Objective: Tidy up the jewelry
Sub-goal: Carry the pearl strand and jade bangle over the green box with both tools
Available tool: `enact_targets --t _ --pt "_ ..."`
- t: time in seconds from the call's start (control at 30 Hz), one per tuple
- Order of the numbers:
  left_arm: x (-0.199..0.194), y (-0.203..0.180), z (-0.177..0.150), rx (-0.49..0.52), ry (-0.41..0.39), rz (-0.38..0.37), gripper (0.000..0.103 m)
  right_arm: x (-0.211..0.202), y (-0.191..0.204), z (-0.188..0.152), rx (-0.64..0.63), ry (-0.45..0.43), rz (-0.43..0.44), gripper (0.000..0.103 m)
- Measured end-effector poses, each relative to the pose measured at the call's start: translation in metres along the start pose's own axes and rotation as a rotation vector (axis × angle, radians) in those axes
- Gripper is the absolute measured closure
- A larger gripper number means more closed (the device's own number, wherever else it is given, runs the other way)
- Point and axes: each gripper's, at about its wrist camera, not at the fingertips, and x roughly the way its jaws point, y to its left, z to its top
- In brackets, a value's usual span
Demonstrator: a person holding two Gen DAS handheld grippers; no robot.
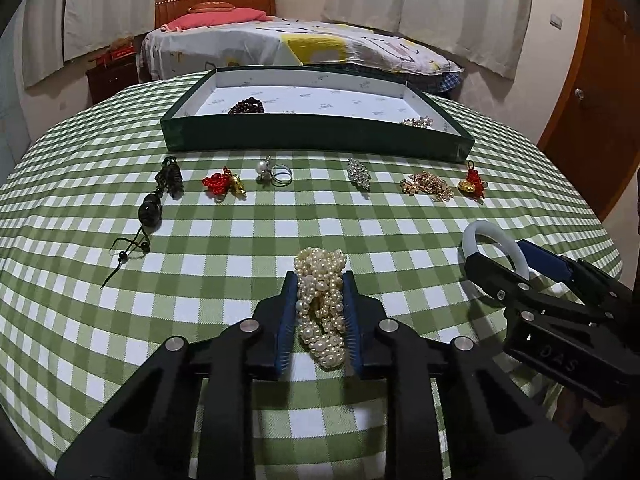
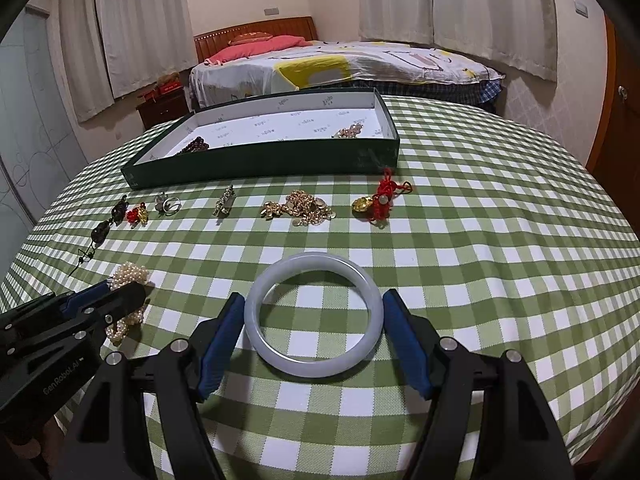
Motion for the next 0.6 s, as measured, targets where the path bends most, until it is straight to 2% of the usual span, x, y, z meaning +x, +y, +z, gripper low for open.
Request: enact_targets --t 0.4,0.6 --pt "-0.012 0.010 0.009 -0.019 -0.049 -0.001 0.083 -0.006 0.006 0.006 -0.019 -0.028 -0.001 0.034" --pt "-0.019 0.012 0.027 -0.013 -0.091 0.003 0.083 -0.013 0.009 0.023 -0.031 -0.066 0.001 0.034"
